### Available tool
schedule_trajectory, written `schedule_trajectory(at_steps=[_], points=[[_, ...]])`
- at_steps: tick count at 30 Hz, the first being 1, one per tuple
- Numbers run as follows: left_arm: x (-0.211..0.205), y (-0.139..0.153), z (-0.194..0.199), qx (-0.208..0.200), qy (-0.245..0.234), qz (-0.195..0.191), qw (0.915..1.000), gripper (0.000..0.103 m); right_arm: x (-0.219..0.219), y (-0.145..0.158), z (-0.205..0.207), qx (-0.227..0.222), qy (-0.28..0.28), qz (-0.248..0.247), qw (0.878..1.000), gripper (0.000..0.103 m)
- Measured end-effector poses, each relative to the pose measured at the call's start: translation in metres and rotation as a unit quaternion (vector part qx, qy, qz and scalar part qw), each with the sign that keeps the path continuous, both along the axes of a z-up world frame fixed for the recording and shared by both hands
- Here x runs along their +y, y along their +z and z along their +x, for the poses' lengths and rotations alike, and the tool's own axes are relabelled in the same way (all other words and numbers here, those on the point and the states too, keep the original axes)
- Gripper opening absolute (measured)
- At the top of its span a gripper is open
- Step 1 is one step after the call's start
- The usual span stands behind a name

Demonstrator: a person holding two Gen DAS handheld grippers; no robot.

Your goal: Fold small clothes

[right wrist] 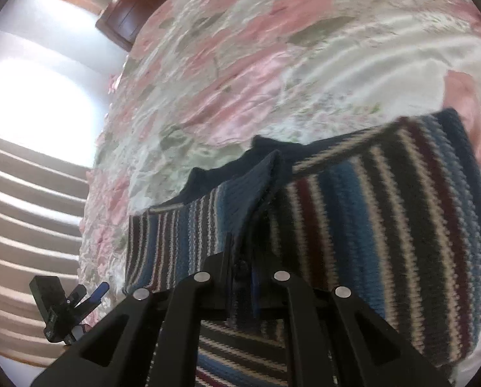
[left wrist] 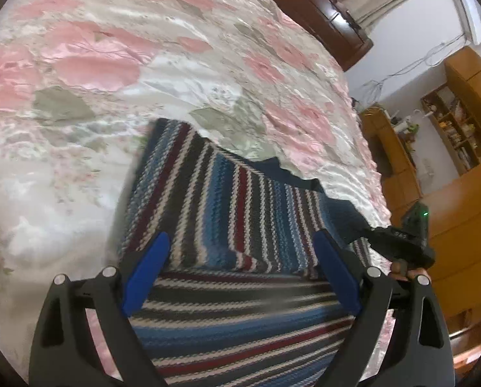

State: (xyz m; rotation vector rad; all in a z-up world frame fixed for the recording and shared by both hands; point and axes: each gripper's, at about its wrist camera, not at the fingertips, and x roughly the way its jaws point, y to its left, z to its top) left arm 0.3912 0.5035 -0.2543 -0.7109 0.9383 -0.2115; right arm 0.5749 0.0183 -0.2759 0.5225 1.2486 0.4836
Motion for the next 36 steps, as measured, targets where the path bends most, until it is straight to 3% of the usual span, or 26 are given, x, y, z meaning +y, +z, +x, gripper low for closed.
schedule_trajectory(at_steps=[6,16,20,26,33,35,36], points=[[-0.008,-0.009,0.015,0.006,-0.019,-0.016,0.9997,0.091,-0.012,-0.017,-0.005,0.013,-0.004,-0.01,1.0,0.008],[-0.016,-0.031,0.026,0.043,-0.036,0.011,0.9984,0.091,-0.032,-0.047,-0.013,0.037,-0.02,-0.041,0.998,0.008],[-0.013,-0.036,0.026,0.051,-0.037,-0.007,0.998,0.091,-0.03,-0.043,-0.014,0.029,-0.015,-0.057,0.998,0.009],[0.001,-0.013,0.023,0.013,-0.024,-0.03,0.9992,0.091,-0.028,-0.038,-0.015,0.02,-0.009,-0.07,0.997,0.01],[-0.01,-0.032,0.031,0.061,-0.047,-0.005,0.997,0.091,-0.023,-0.034,-0.02,0.014,-0.009,-0.127,0.992,0.01],[-0.012,-0.042,0.033,0.075,-0.054,-0.006,0.9957,0.091,-0.02,-0.027,-0.021,0.0,0.0,-0.148,0.989,0.014],[-0.013,-0.046,0.033,0.08,-0.055,-0.004,0.9952,0.091,-0.021,-0.018,-0.022,-0.015,-0.008,-0.179,0.984,0.022]])
